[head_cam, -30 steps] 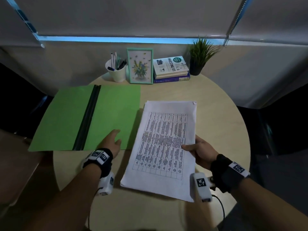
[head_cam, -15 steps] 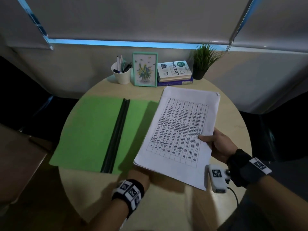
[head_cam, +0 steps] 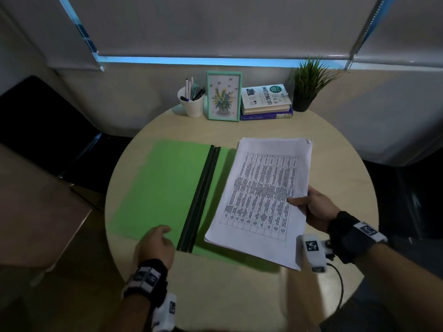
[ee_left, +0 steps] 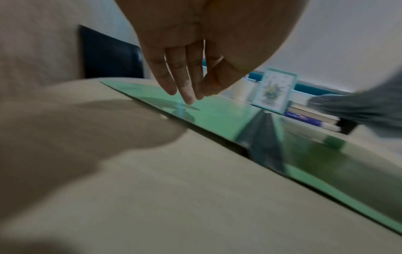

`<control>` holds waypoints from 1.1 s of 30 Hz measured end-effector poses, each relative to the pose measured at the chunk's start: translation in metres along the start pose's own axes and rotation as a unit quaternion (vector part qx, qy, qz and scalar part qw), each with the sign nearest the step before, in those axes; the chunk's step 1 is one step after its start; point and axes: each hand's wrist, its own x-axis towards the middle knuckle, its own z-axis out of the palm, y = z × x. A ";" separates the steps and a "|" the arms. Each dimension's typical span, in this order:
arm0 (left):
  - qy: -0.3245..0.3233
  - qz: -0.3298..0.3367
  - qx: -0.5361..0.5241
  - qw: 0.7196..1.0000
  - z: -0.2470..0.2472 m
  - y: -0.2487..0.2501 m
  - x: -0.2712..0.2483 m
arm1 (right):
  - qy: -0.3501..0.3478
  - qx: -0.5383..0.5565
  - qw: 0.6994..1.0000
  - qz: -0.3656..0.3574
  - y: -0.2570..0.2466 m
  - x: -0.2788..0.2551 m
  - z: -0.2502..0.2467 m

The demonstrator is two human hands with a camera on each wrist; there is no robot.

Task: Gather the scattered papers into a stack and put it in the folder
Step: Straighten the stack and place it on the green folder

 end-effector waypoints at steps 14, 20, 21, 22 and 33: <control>-0.018 -0.030 -0.051 0.998 -0.047 -0.009 0.110 | 0.099 -0.071 0.989 0.083 0.035 0.057 0.064; -0.001 -0.029 -0.032 0.999 -0.051 -0.017 0.143 | 0.143 -0.129 0.976 0.102 0.033 0.067 0.070; -0.002 -0.033 -0.027 0.999 -0.052 -0.018 0.149 | 0.149 -0.133 0.974 0.103 0.032 0.070 0.071; -0.009 -0.039 -0.023 0.999 -0.052 -0.019 0.154 | 0.162 -0.147 0.970 0.105 0.031 0.072 0.073; -0.056 -0.086 0.096 0.990 -0.048 -0.015 0.178 | 0.416 -0.404 0.807 0.115 0.061 0.052 0.097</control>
